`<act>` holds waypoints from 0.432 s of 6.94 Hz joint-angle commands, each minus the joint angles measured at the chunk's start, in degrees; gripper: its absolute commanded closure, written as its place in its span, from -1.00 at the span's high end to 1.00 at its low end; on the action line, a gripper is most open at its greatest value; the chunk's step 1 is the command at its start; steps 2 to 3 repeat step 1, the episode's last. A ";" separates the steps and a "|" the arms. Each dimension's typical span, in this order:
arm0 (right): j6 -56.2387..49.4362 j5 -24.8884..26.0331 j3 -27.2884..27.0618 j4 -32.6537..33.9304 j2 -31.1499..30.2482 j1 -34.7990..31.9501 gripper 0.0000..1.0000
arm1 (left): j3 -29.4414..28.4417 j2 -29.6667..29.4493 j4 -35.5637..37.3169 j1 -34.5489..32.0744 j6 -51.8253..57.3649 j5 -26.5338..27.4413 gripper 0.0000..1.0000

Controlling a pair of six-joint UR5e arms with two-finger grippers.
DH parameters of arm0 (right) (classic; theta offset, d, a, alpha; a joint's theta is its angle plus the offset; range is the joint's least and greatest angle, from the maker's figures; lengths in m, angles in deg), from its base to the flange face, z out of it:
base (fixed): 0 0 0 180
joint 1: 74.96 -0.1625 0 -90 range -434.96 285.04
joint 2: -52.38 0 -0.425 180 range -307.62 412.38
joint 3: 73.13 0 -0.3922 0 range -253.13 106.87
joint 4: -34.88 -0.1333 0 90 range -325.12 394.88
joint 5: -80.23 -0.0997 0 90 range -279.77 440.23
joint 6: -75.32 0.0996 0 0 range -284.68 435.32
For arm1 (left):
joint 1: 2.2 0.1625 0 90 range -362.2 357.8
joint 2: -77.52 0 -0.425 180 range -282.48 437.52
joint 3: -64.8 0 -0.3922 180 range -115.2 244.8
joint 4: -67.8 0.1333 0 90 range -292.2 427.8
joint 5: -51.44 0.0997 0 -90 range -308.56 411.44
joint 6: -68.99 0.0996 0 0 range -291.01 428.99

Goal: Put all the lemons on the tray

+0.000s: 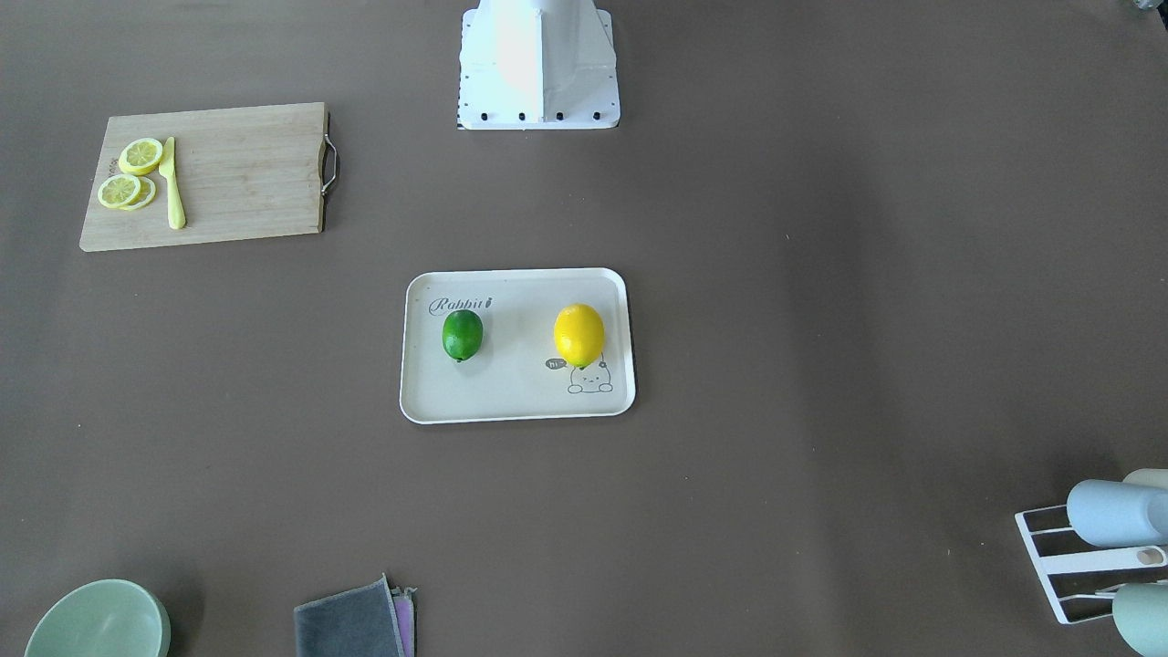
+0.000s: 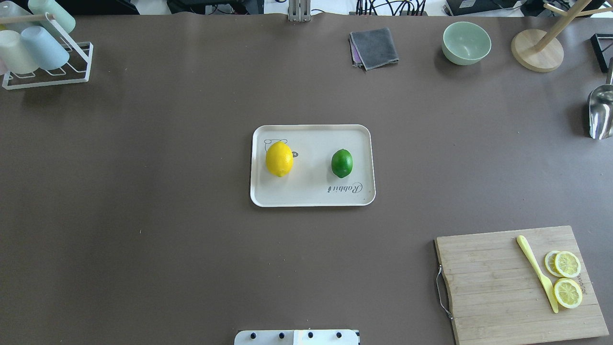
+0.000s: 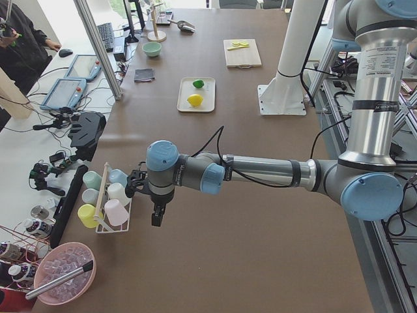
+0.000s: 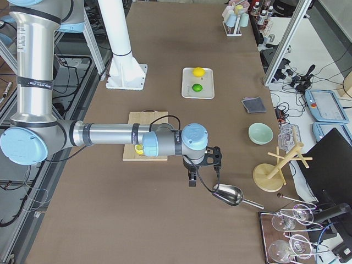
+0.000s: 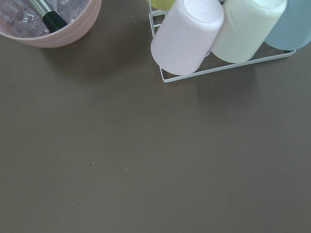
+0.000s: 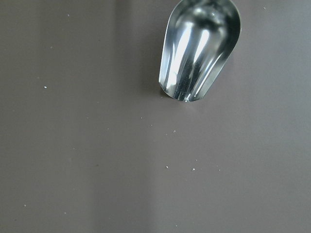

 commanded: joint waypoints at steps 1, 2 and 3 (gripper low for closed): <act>0.03 -0.01 -0.04 -0.03 -0.12 0.00 1.00 | 0.03 0.49 -0.58 -0.01 0.00 -0.11 0.95; 0.03 -0.01 -0.04 -0.03 -0.12 0.00 1.00 | 0.03 0.49 -0.58 -0.01 0.00 -0.11 0.95; 0.03 -0.01 -0.04 -0.03 -0.12 0.00 1.00 | 0.03 0.49 -0.58 -0.01 0.00 -0.11 0.95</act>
